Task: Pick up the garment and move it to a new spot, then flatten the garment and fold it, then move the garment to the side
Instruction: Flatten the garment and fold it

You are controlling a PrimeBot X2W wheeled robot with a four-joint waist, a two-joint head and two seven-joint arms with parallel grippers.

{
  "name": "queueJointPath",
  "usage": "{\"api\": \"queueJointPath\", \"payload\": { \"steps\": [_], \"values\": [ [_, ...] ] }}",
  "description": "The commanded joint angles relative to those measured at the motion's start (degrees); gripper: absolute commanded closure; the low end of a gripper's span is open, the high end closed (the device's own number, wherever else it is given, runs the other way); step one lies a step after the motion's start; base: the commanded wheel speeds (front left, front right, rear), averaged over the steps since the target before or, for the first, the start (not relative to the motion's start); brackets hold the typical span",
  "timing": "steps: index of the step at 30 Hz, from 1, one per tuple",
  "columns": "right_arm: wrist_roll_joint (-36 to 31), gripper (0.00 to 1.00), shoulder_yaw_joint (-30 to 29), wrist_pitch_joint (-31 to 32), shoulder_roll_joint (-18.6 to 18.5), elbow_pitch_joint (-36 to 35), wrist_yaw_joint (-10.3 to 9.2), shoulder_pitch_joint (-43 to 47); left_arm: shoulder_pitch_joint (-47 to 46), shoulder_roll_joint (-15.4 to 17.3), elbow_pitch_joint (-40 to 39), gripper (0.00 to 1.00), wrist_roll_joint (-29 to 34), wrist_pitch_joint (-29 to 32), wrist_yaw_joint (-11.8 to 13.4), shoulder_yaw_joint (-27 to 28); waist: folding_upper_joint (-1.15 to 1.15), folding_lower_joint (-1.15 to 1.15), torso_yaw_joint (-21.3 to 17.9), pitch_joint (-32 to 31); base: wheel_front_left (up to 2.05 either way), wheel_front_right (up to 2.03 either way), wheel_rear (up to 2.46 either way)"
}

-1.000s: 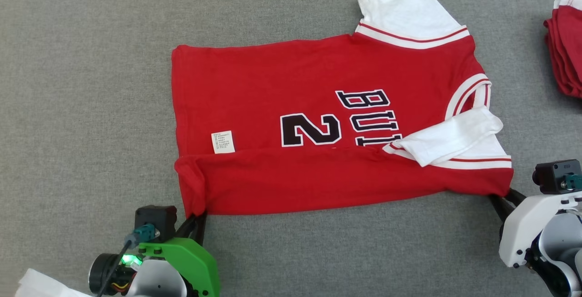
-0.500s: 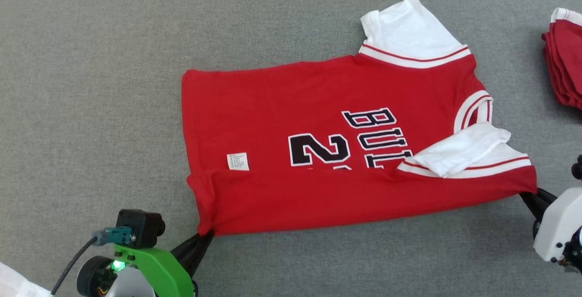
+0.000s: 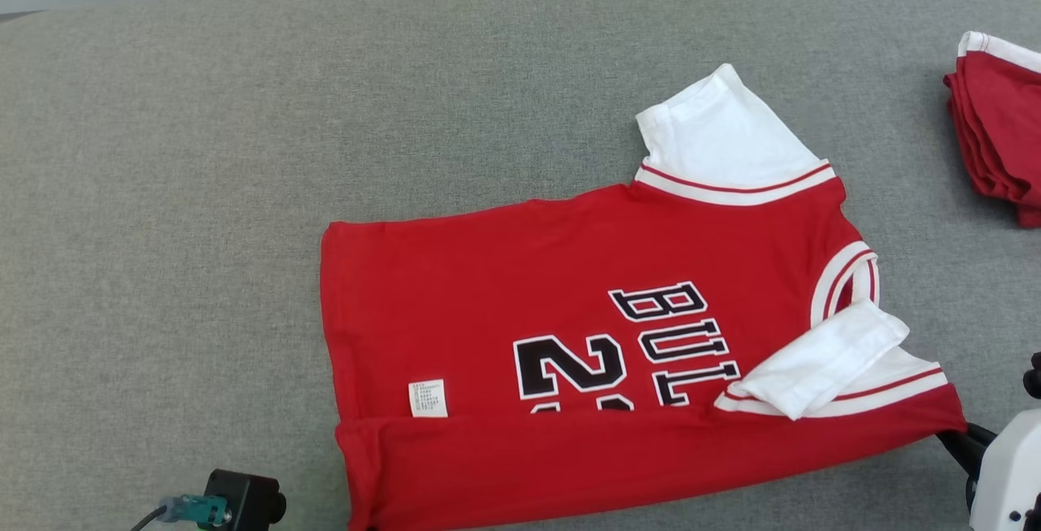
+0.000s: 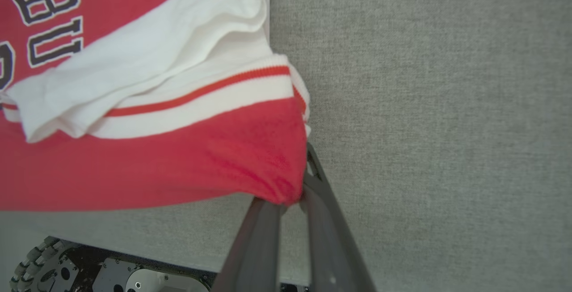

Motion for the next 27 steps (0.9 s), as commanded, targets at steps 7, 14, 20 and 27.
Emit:
{"api": "queueJointPath", "payload": {
  "steps": [7, 14, 20, 27],
  "values": [
    [-0.3, 1.00, -1.4, 0.2, -0.6, 0.9, -0.10, 1.1, 1.7, 1.8, 1.7, 0.00, 1.0, -1.2, 0.3, 1.3, 0.00, 0.00, 0.6, -0.3, 0.00, 0.00, 0.00],
    [0.0, 0.98, -1.0, 0.3, 0.8, 1.7, -0.09, 0.7, 1.9, 1.5, 2.2, 0.00, 1.5, -1.9, 1.3, 1.6, 0.00, 0.00, 0.8, -0.2, 0.00, 0.00, 0.00],
    [-1.1, 0.00, 0.1, -0.1, -0.6, 1.1, -0.09, 0.9, 2.1, 1.4, 2.5, 0.00, 2.6, -4.0, 4.1, 3.3, 0.00, 0.00, 0.5, -1.2, 0.00, 0.00, 0.00],
    [-1.2, 0.00, -2.1, 1.3, -7.1, -7.0, -0.08, -6.9, -5.0, 1.8, -3.0, 0.00, 4.7, -4.9, 7.4, 6.6, 0.00, 0.00, 0.9, 1.1, 0.00, 0.00, 0.00]
  ]
}}
